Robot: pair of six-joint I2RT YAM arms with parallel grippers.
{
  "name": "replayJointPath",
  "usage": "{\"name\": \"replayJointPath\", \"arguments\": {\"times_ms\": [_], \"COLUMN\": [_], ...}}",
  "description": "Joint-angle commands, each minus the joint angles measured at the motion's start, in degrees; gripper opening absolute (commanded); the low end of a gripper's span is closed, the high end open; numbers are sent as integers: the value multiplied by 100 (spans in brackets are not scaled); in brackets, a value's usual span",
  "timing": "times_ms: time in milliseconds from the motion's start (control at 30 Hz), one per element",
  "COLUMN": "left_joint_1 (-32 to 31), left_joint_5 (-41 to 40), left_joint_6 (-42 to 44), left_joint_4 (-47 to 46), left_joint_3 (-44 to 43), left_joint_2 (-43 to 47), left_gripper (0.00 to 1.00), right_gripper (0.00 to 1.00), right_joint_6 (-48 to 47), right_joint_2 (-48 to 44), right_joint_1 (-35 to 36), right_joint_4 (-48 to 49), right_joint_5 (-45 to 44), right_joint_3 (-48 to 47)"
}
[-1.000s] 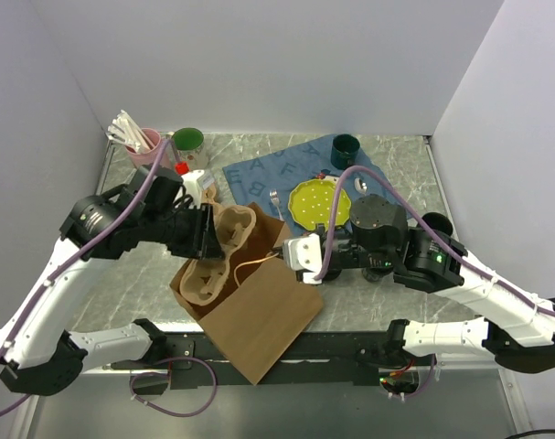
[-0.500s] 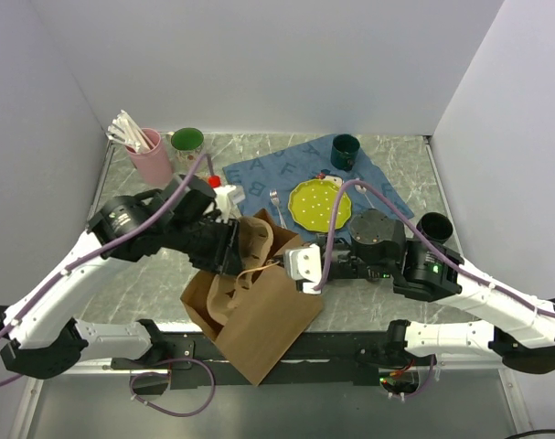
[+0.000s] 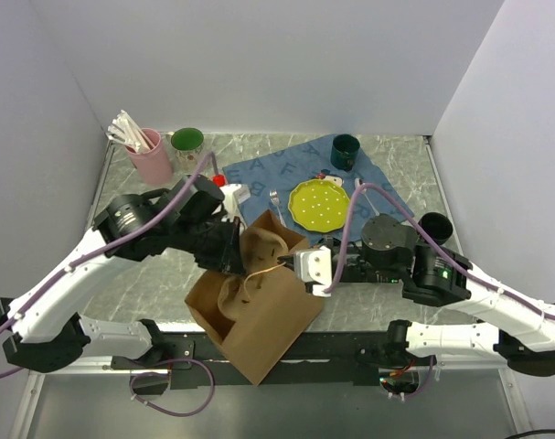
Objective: Pack the takeout coffee
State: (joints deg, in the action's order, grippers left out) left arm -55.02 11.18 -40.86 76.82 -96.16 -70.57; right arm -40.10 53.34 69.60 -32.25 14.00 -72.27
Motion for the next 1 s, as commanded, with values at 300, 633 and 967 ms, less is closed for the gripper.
{"name": "replayJointPath", "arguments": {"times_ms": [300,633,967], "left_joint_1": [-43,-43,-43], "left_joint_5": [-142,-1292,-1953], "left_joint_6": [-326,-572,-1231], "left_joint_4": [202,193,176], "left_joint_3": [-236,-1238,-1081], "left_joint_2": [403,254,772], "left_gripper": [9,28,39], "right_gripper": [0,20,53], "right_joint_6": [195,467,2872], "right_joint_2": [-395,-535,-474], "right_joint_1": [36,36,44], "right_joint_4": [342,149,-246], "right_joint_5": [-90,-37,-405], "right_joint_3": [328,389,-453]}}
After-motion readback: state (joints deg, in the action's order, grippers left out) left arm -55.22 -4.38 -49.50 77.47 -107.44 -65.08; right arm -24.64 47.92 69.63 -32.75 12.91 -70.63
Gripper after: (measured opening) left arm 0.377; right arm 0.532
